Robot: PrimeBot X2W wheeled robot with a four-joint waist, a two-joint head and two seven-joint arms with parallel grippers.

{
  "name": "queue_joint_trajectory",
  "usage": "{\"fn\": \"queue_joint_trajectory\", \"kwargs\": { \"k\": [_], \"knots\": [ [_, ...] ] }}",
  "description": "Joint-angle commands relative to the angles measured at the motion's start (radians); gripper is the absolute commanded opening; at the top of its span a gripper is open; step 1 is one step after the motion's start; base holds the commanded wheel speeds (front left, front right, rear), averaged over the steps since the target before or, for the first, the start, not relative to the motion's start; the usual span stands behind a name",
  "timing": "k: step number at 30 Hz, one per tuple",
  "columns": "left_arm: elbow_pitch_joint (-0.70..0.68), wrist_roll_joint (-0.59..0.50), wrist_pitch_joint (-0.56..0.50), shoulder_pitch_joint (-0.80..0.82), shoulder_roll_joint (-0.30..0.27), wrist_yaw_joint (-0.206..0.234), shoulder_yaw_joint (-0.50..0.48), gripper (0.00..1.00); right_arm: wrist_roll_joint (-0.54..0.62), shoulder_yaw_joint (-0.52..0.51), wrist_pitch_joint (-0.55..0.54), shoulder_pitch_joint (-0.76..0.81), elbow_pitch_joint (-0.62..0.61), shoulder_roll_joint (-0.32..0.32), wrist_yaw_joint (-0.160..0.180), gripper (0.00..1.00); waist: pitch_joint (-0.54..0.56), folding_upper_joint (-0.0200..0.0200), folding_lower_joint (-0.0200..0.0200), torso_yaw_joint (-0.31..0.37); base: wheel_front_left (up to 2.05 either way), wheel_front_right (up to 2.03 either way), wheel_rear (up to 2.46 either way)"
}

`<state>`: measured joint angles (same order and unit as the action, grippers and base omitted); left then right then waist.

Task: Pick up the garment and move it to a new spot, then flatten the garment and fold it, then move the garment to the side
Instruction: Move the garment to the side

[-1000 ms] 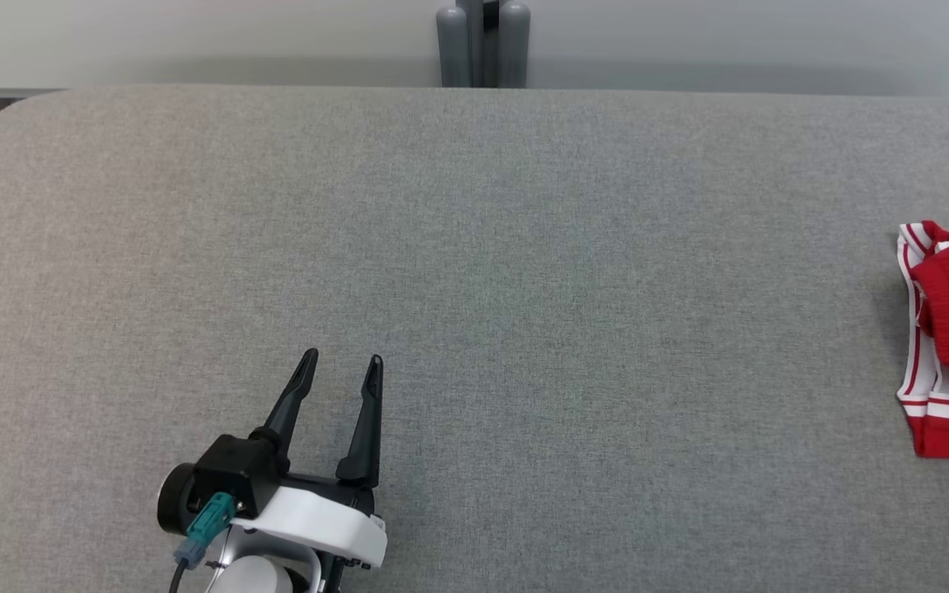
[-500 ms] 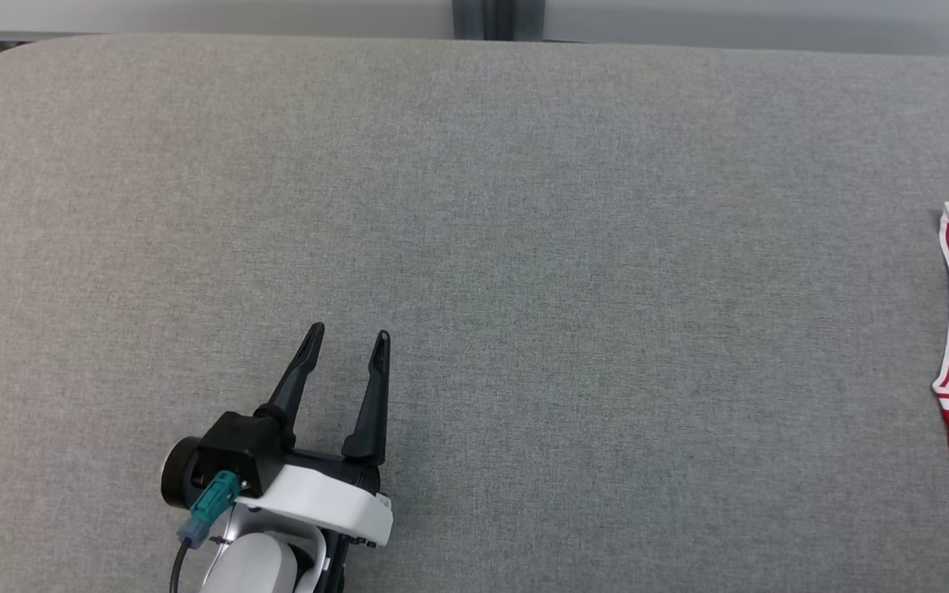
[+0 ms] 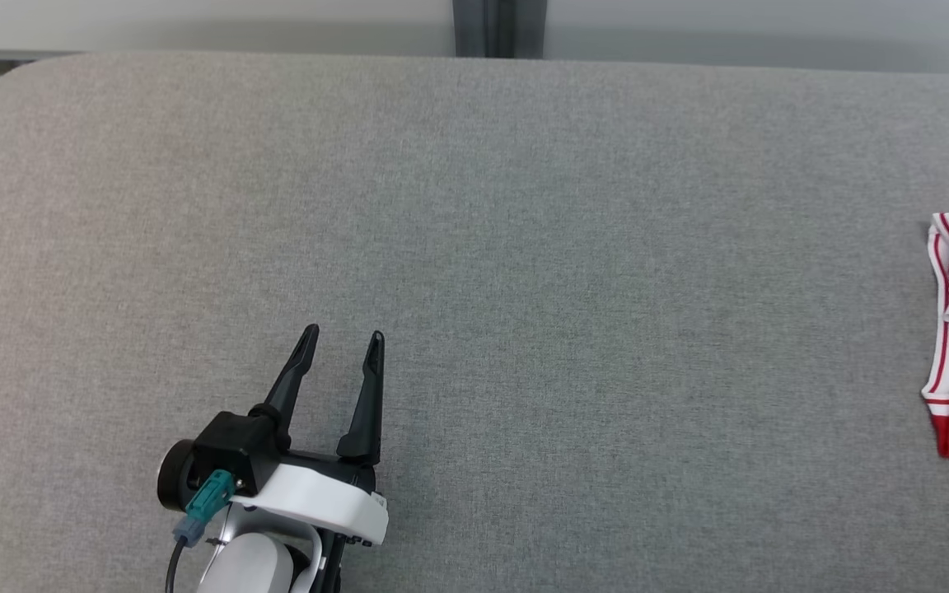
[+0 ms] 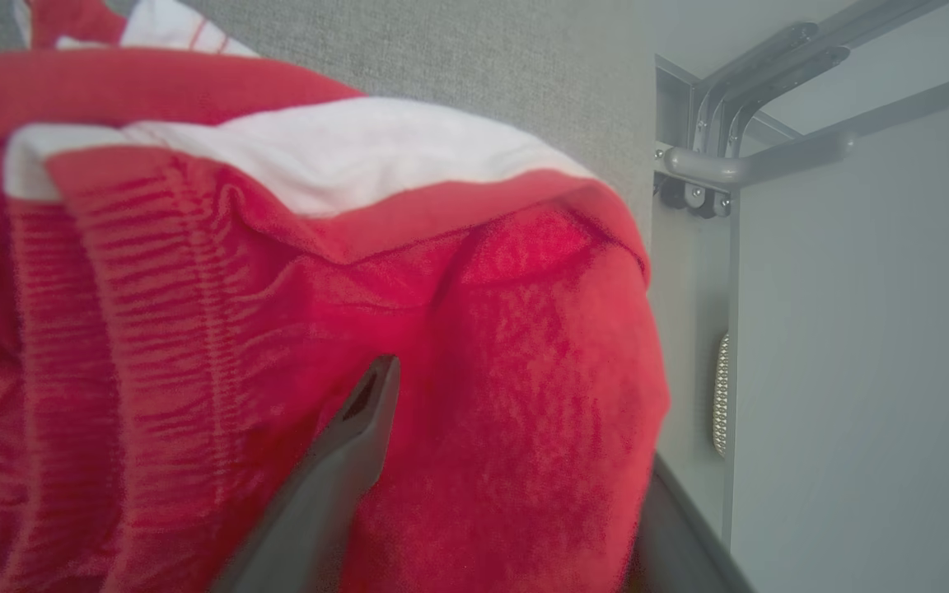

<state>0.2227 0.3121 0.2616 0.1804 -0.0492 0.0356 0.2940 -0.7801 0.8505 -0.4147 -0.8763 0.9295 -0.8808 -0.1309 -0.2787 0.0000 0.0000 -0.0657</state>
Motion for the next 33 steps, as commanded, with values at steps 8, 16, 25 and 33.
{"fn": "queue_joint_trajectory", "kwargs": {
  "k": [8,16,25,33],
  "knots": [
    [-0.003,0.025,0.004,-0.029,-0.004,0.012,-0.002,1.00,0.024,0.022,-0.060,-0.050,-0.029,-0.029,0.000,1.00,0.071,0.0000,0.0000,0.022,0.00,0.00,0.00],
    [-0.005,0.020,0.004,-0.054,-0.004,0.015,-0.015,1.00,0.001,0.001,0.010,-0.086,-0.115,0.003,0.000,1.00,0.135,0.0000,0.0000,0.035,0.00,0.00,0.00],
    [-0.040,0.010,0.004,-0.094,-0.005,0.014,-0.076,1.00,-0.105,-0.055,0.335,0.020,-0.282,0.139,0.000,1.00,0.235,0.0000,0.0000,0.069,0.00,0.00,0.00],
    [-0.080,-0.018,0.004,-0.112,-0.004,0.000,-0.175,1.00,-0.129,-0.138,0.652,0.141,-0.349,0.297,0.000,1.00,0.287,0.0000,0.0000,0.091,0.00,0.00,0.00]
  ]
}}
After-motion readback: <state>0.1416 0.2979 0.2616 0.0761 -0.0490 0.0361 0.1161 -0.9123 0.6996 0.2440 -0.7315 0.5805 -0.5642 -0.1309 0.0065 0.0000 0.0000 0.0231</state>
